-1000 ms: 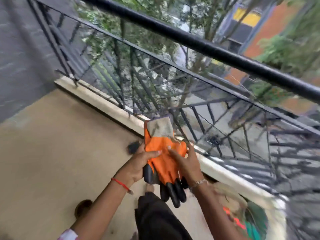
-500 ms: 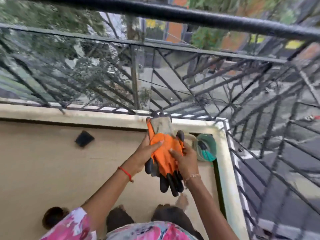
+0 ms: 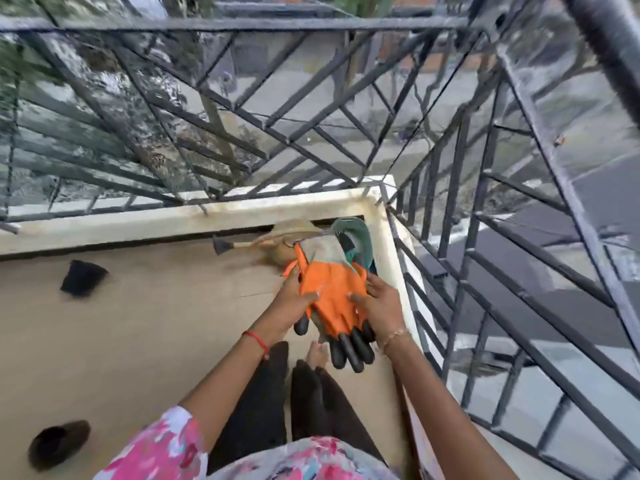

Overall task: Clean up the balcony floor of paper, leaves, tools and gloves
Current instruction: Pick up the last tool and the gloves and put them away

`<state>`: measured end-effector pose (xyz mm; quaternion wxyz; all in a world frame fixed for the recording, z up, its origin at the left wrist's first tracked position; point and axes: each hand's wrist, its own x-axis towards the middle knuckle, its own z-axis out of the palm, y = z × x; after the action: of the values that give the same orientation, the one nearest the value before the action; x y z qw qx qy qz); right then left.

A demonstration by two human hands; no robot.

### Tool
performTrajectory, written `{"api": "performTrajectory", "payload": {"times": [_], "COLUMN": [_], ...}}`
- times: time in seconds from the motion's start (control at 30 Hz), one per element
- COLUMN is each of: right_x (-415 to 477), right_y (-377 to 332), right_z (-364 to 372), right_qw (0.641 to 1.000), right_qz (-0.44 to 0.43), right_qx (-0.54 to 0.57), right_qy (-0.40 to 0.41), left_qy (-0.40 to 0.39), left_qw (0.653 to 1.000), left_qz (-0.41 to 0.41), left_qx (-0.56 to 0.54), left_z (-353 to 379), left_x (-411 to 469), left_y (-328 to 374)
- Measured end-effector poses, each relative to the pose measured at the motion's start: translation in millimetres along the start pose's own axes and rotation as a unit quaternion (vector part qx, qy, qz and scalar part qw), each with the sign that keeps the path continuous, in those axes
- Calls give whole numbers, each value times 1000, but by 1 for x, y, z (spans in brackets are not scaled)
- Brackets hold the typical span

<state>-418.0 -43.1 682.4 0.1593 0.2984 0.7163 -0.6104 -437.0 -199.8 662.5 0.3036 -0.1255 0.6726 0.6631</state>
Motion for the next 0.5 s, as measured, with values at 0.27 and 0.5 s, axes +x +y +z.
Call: {"api": "performTrajectory", "payload": {"times": [0.27,0.5], "right_x": [73,177], "right_y": [18,70], "right_z": [-26,-31], "right_qw": [994,980], "right_qz": [73,131], "right_qx": [32,10], "right_qy": [68,151], "left_qy": [-89,-108], "left_qw": [993,987], "left_qz": [-39,-64], "left_qx": [66,105], "left_z": [22,48], "left_x": [83,192], "left_y": [-13,-58]}}
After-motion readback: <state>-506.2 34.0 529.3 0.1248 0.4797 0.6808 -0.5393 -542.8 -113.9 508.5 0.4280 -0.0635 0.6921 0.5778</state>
